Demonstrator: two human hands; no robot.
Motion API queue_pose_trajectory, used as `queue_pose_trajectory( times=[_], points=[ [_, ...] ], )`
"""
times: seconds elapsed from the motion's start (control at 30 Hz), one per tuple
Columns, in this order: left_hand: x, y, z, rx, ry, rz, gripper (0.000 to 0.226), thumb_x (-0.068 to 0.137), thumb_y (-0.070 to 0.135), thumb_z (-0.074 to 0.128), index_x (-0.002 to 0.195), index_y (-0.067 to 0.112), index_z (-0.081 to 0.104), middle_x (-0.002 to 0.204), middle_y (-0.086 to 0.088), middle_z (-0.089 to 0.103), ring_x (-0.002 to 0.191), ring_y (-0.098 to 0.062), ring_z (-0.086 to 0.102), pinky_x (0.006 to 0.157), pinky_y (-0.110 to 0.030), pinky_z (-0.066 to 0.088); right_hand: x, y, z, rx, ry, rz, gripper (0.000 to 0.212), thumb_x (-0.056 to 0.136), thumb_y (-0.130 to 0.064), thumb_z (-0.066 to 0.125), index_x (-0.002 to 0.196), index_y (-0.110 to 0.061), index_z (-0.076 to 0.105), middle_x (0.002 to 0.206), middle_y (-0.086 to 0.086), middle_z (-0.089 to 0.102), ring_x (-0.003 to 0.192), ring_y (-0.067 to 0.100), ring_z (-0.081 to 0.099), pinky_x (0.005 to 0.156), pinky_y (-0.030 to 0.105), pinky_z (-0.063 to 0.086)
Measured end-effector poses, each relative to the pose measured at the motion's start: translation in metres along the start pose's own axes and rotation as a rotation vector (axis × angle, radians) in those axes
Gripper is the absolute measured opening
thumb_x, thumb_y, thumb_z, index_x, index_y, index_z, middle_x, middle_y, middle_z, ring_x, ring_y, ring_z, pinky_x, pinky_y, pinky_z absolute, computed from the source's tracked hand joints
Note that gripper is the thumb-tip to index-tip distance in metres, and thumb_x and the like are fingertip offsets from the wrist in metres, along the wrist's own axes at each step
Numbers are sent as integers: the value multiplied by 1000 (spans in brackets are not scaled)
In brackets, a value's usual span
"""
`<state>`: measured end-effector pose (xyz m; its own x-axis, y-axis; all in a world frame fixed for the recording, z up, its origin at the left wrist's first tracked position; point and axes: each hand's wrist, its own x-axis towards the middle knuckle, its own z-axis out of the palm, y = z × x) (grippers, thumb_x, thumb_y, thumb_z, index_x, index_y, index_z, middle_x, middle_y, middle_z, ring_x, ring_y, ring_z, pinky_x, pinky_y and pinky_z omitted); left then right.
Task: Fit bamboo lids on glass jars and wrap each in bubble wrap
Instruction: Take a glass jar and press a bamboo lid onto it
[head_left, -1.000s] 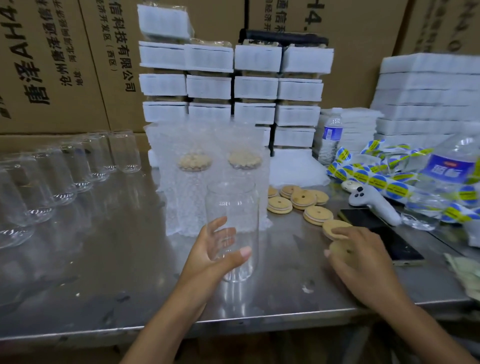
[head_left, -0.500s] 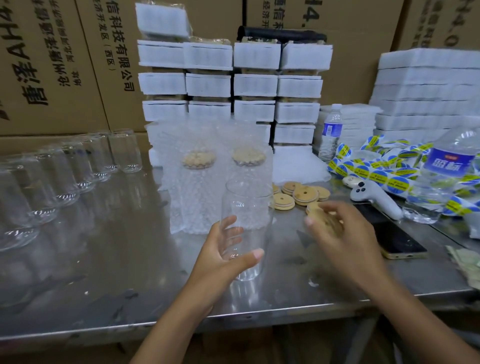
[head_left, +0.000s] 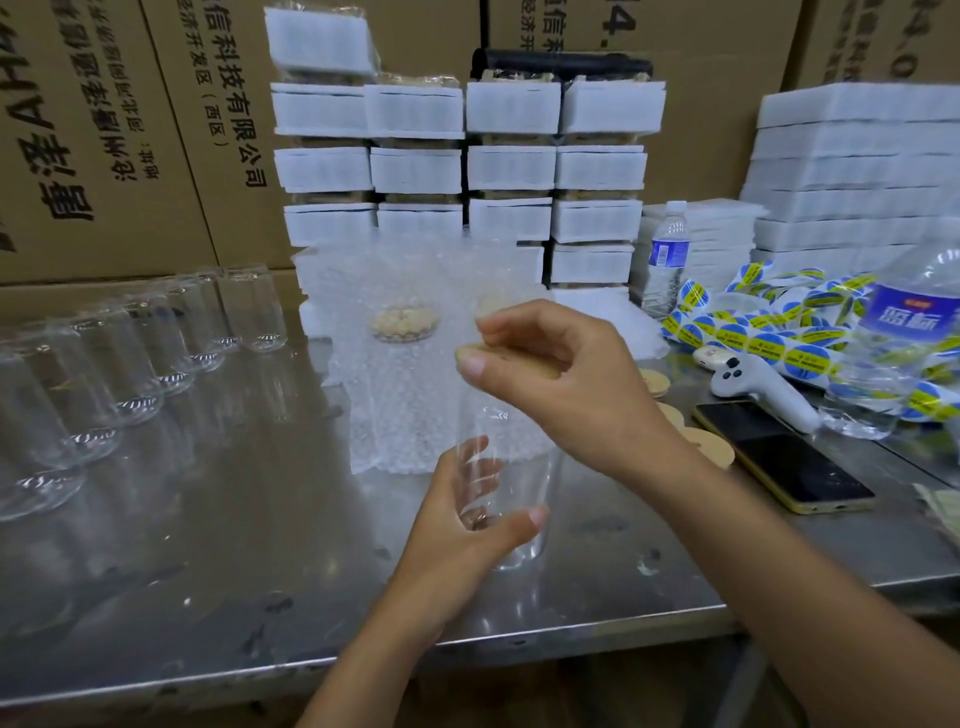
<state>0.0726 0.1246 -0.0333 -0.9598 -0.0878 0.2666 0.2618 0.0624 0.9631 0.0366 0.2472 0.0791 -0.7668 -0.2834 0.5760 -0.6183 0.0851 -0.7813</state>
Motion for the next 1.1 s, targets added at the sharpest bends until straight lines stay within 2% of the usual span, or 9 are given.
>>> queue_pose_trajectory(
  times=[0.1,0.17,0.33,0.63,0.73,0.83,0.93,1.0,1.1],
  points=[
    [0,1,-1,3,-5,4,72,48,58,79,112,62,45,118,26,57,109,12,54,75,-5,48,1,7,-1,10,-7,18,24,70,-46,74,90,-35,70,94,-10,72,96,5,67,89,35,54],
    [0,1,-1,0,-6,-1,74,48,58,79,114,61,44,120,26,57,111,10,54,76,-8,48,1,10,0,18,-29,34,20,72,-45,71,89,-34,71,97,-12,72,97,5,67,91,36,53],
    [0,1,0,-16,-7,-12,73,48,59,79,113,61,44,120,26,57,112,11,53,76,-7,48,1,16,3,41,-65,35,13,74,-43,67,85,-38,71,97,-22,69,92,-5,65,80,11,48],
    [-2,0,-1,-7,-12,-21,68,50,59,80,106,70,43,120,27,55,111,12,52,75,-5,48,-2,19,8,23,-34,-2,10,69,-34,68,78,-36,69,90,-18,68,85,0,65,75,19,53],
    [-4,-1,-2,5,-6,-26,69,48,61,80,106,70,42,119,28,56,113,10,53,75,-7,49,-3,19,9,23,-39,1,12,70,-35,67,81,-36,69,93,-17,67,86,-2,64,75,16,51],
    [-3,2,-3,-18,0,-22,68,47,59,82,104,69,47,115,28,60,111,9,55,77,-7,48,-3,20,7,1,-41,-22,20,70,-42,69,89,-39,67,102,-15,64,92,-2,63,79,17,50],
    [-2,1,-4,-46,9,-16,74,40,63,85,106,65,51,112,29,62,109,7,58,78,-8,49,-4,23,2,98,-94,-35,50,63,-64,73,105,-41,58,111,-15,62,96,-1,63,79,16,48],
    [-1,0,-5,-77,40,-12,78,36,66,85,108,61,53,112,26,63,108,5,59,81,-16,51,-5,30,-4,183,-73,-76,58,67,-73,63,109,-34,55,113,-11,61,101,-1,61,81,15,46],
    [0,-2,-4,-125,93,-27,82,40,51,85,115,46,55,113,18,66,108,-1,62,90,-32,50,-4,49,-18,204,104,-41,26,88,-48,55,102,-27,58,100,-7,66,92,0,64,79,12,46]
  ],
)
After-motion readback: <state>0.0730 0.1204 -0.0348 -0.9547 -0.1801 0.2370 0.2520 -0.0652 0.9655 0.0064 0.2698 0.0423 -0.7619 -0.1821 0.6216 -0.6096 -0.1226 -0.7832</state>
